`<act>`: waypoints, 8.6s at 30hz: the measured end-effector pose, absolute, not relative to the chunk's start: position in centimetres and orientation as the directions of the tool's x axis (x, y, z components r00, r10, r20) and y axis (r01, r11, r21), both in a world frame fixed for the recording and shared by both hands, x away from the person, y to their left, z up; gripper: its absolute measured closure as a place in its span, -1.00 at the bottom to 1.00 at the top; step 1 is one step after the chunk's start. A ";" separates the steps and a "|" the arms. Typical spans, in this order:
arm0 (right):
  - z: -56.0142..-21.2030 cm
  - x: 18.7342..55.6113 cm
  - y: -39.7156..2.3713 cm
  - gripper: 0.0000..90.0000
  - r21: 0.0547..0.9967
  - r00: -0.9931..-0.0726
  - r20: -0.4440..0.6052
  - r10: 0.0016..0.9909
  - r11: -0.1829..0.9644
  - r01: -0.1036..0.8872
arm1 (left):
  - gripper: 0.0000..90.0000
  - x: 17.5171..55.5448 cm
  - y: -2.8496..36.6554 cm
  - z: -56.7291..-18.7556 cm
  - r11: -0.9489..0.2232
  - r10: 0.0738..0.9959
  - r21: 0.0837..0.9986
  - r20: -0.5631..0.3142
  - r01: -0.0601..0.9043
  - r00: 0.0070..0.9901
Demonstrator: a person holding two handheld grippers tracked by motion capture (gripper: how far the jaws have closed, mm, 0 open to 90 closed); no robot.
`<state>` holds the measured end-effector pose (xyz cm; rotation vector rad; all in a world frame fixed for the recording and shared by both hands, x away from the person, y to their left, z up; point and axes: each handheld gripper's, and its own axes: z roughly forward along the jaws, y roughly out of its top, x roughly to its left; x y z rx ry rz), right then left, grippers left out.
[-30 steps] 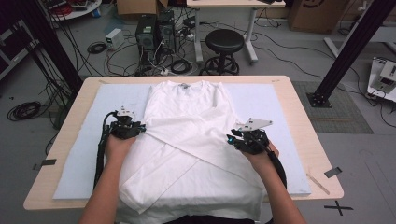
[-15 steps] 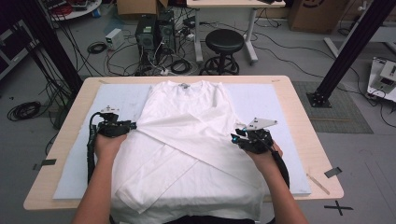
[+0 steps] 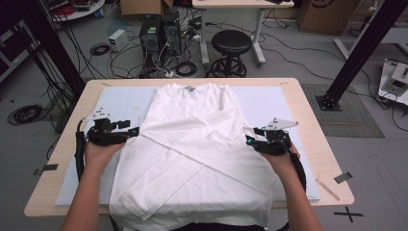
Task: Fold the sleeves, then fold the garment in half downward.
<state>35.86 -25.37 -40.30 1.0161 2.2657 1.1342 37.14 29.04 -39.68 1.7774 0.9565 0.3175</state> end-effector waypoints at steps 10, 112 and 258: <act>-40.6 36.4 -26.7 -0.15 0.823 -0.618 0.001 0.786 0.350 0.447 | -0.31 35.2 29.2 -37.8 -0.112 0.668 0.916 -0.217 0.384 0.712; -39.4 50.1 -23.4 0.98 0.767 -0.581 0.079 0.810 0.323 0.554 | 0.90 47.7 27.6 -39.9 -0.086 0.823 0.862 -0.221 0.499 0.523; -40.8 41.0 -26.5 0.95 0.682 -0.603 -0.140 0.785 0.518 0.516 | 0.77 39.7 27.6 -43.6 -0.266 0.809 0.801 -0.117 0.537 0.576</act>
